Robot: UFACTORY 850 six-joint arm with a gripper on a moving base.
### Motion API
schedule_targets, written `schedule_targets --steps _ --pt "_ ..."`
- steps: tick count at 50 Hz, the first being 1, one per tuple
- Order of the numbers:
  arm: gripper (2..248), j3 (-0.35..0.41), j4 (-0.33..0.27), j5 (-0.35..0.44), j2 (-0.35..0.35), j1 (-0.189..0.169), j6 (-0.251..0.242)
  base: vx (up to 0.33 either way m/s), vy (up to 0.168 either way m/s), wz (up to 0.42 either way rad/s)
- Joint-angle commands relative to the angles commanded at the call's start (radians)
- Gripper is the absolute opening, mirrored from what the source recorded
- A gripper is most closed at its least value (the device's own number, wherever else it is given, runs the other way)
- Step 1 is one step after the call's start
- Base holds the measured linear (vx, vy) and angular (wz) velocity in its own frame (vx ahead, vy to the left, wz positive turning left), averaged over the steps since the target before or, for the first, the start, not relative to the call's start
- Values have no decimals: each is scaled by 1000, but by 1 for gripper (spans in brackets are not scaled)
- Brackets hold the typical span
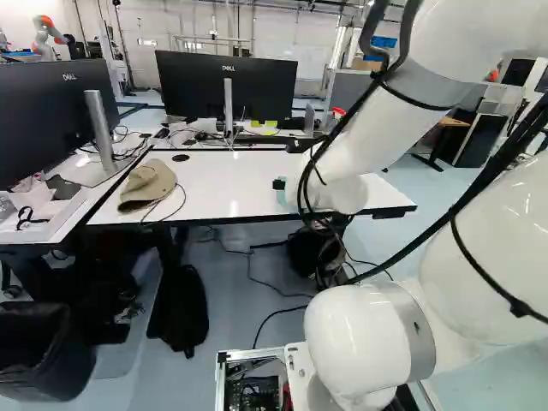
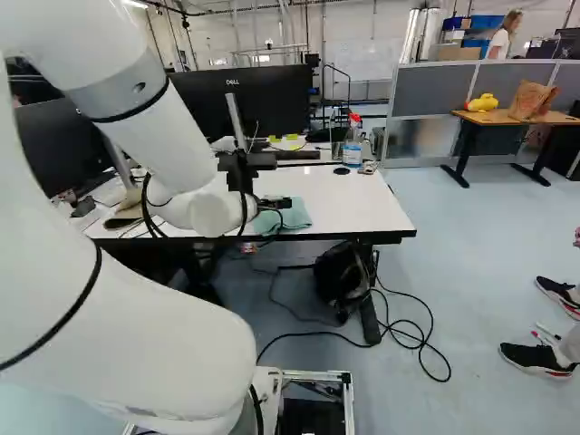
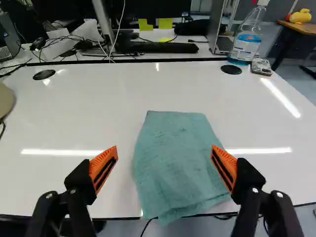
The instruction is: Clean the table with the green towel
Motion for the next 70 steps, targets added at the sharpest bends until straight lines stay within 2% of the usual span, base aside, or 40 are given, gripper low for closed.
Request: schedule_targets --steps 17,35,52,70 --pt "247 69 0 109 24 -2 0 0 0 0" --pt "247 118 0 186 41 -3 0 0 0 0" --pt "247 143 0 227 50 -4 0 0 0 0" --pt "247 149 0 236 52 -4 0 0 0 0"
